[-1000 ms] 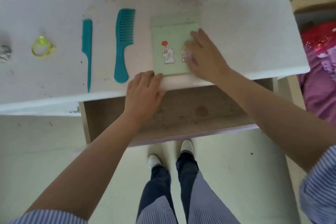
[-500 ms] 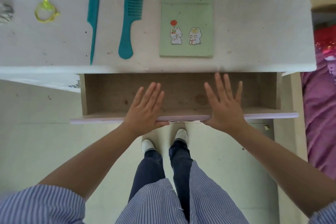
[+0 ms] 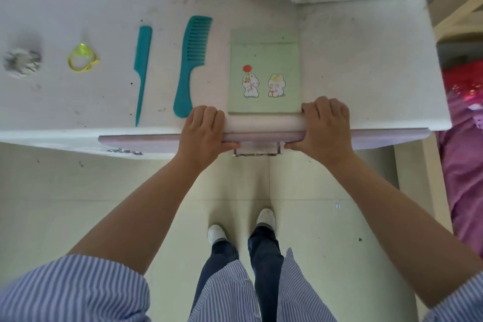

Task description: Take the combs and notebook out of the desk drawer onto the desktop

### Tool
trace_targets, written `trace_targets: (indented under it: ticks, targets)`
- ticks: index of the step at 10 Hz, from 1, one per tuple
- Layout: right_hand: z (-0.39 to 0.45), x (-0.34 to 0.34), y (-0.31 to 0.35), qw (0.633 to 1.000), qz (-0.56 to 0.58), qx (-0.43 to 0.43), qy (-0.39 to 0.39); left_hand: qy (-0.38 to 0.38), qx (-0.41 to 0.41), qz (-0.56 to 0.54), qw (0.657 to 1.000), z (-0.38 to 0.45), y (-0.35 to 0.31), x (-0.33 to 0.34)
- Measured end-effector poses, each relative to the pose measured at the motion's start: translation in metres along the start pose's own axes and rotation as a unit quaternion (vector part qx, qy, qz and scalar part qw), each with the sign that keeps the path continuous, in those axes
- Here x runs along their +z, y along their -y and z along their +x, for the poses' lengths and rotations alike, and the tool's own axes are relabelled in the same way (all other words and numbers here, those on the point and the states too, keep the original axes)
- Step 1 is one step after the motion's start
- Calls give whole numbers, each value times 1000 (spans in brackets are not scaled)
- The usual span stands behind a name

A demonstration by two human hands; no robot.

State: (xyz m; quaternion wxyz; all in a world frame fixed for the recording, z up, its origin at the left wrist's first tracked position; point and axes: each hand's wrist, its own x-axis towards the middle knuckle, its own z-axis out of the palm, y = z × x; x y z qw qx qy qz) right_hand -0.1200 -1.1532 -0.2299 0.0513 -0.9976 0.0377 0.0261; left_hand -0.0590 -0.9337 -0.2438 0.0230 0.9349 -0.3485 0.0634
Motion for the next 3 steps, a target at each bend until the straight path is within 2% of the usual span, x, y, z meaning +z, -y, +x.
trace_targets:
  ticks: [1, 2, 3]
  targets:
    - [-3, 0, -1, 1000, 5, -11, -14, -1, -5, -44, 999, -2, 4, 3]
    - [0, -10, 0, 996, 73, -3, 52, 34, -32, -62, 997, 7, 5, 3]
    - [11, -29, -22, 976, 203, 47, 60, 83, -111, -75, 988, 14, 1, 7]
